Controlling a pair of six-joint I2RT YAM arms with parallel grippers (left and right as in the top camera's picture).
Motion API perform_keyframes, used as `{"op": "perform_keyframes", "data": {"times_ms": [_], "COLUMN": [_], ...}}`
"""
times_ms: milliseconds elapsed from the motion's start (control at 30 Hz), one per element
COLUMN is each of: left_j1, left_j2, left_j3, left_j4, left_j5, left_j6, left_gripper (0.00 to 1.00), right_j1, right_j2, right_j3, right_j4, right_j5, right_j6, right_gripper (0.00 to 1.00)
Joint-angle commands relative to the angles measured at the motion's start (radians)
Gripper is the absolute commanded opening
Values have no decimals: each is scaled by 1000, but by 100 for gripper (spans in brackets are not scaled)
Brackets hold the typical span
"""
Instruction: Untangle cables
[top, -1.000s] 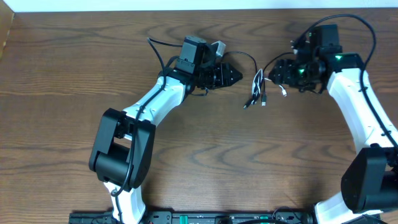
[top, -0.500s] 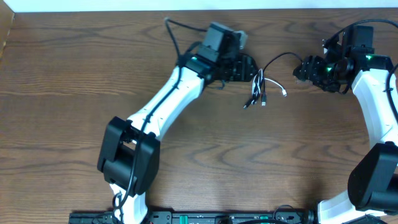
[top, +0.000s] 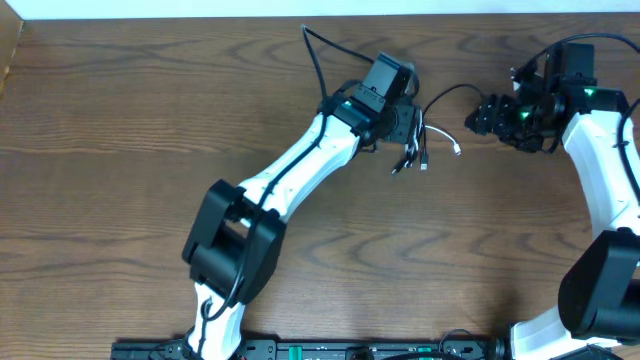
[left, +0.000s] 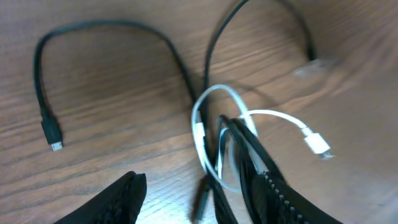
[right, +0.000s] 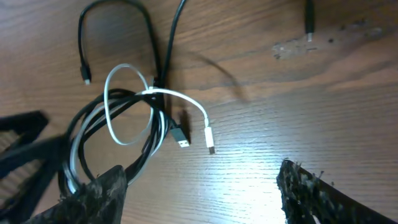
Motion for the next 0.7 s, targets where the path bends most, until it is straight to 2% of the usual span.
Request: {"op": "perform_keyframes", "data": {"times_ms": [0,133,400,467,667], "left_j1": [-10,-22,-23,-23,-38], "left_j2": [0,0,-2,-2,8], "left_j3": [14,14,15,15,14], "left_j4": [18,52,132,180,132], "left_j5": [-5,53,56,107,112], "left_j6": [23,24,23,23,20], "left_gripper": [59,59,59,60,60], "right_j1": [6,7,7,7,0], "right_j2": [-5,-5,-5,-5,-5], "right_j3": [0,0,0,0,0], "right_j4": [-2,-1,1,5,16], "right_j5": [-14,-14,-14,-14,5], "right_j6": [-31,-31,-38,-38,-37], "right_gripper": [76,77,78,78,77]}}
